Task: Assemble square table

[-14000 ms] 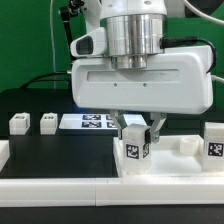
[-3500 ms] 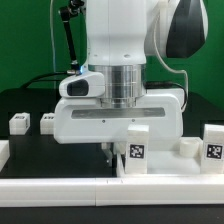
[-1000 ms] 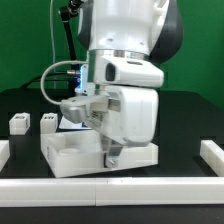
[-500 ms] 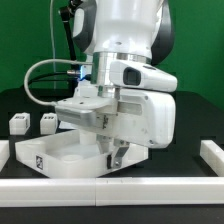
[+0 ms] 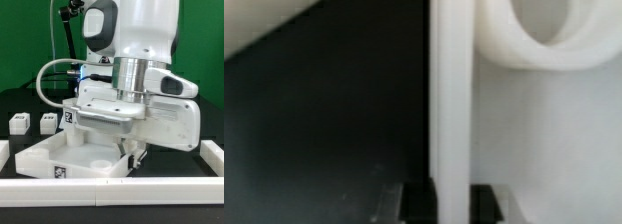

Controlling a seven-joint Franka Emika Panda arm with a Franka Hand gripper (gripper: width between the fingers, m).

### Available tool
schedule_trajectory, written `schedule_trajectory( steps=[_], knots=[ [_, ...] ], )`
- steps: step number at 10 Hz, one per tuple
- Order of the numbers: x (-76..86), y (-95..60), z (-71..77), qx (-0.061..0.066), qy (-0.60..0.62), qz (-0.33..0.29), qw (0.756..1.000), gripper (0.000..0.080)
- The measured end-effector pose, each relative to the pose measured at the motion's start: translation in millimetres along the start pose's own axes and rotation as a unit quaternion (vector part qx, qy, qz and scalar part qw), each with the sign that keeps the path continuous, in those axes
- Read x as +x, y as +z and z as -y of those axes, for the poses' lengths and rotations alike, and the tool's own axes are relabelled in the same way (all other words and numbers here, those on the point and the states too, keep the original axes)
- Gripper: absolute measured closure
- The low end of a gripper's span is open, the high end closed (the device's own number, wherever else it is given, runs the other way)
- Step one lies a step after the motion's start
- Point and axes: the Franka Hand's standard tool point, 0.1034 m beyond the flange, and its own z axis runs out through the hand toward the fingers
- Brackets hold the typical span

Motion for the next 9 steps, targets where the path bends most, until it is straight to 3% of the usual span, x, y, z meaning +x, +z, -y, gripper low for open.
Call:
schedule_trajectory(
  steps=[4, 5, 7, 8, 9],
  knots=[
    [4.0, 2.0, 7.8, 0.015, -0.121, -0.006, 0.992, 0.0746],
    [10.0, 0.6, -0.2, 0.018, -0.153, -0.006, 0.988, 0.0746],
    [28.4, -8.9, -40.9, 0.037, -0.119, -0.022, 0.992, 0.0746],
    [32.9, -12.8, -57.1, 0.041, -0.112, -0.026, 0.993, 0.0746],
    [36.5, -13.0, -63.4, 0.039, -0.11, -0.028, 0.993, 0.0746]
  ],
)
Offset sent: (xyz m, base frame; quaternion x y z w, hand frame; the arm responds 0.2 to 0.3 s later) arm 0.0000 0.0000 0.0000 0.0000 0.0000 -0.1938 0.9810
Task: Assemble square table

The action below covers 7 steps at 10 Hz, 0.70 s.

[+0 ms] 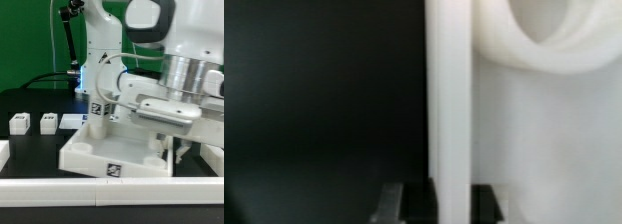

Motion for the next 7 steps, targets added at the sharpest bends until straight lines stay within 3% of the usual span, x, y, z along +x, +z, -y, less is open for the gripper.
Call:
schedule_trajectory(
  steps=[5, 7],
  knots=[
    [0.9, 8.7, 10.5, 0.002, -0.052, -0.01, 0.999, 0.0746],
    [1.3, 1.7, 1.6, 0.012, -0.111, -0.03, 0.993, 0.0746]
  ],
)
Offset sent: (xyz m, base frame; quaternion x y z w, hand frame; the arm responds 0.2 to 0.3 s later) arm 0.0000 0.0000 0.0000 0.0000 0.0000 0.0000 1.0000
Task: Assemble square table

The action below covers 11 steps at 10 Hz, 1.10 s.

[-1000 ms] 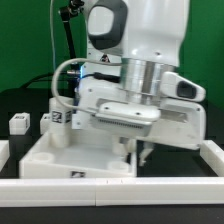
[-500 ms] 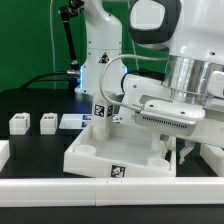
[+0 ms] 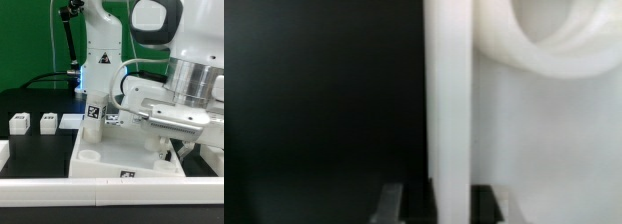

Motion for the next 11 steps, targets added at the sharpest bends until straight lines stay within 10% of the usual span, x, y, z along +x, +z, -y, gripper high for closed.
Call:
schedule_trajectory(
  steps=[6, 8, 11],
  knots=[
    [0.3, 5.8, 5.3, -0.004, -0.038, -0.02, 0.999, 0.0746],
    [-0.2, 15.1, 35.2, -0.081, -0.074, -0.014, 0.994, 0.0741],
    [2.7, 12.7, 35.3, -0.112, -0.069, -0.015, 0.991, 0.0738]
  ],
)
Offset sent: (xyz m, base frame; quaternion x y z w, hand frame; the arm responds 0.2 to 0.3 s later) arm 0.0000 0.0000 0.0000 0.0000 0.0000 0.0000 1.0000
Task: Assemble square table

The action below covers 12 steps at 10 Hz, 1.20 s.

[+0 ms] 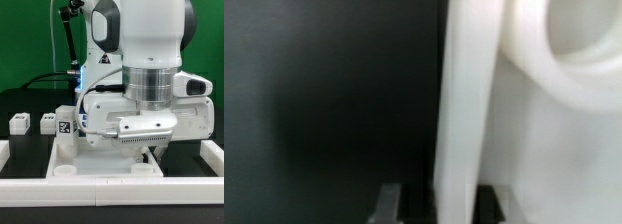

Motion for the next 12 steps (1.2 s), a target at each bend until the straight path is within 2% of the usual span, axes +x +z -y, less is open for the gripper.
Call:
schedule_trajectory(
  steps=[2, 4, 7, 12],
  knots=[
    [1.2, 0.9, -35.2, 0.02, 0.023, -0.008, 0.999, 0.0742],
    [-10.8, 2.3, -63.2, 0.028, 0.023, -0.019, 0.999, 0.0746],
    [-14.6, 0.5, -82.1, 0.04, 0.033, -0.037, 0.998, 0.0745],
    [-8.7, 3.5, -82.6, 0.047, 0.031, -0.052, 0.997, 0.0746]
  ],
)
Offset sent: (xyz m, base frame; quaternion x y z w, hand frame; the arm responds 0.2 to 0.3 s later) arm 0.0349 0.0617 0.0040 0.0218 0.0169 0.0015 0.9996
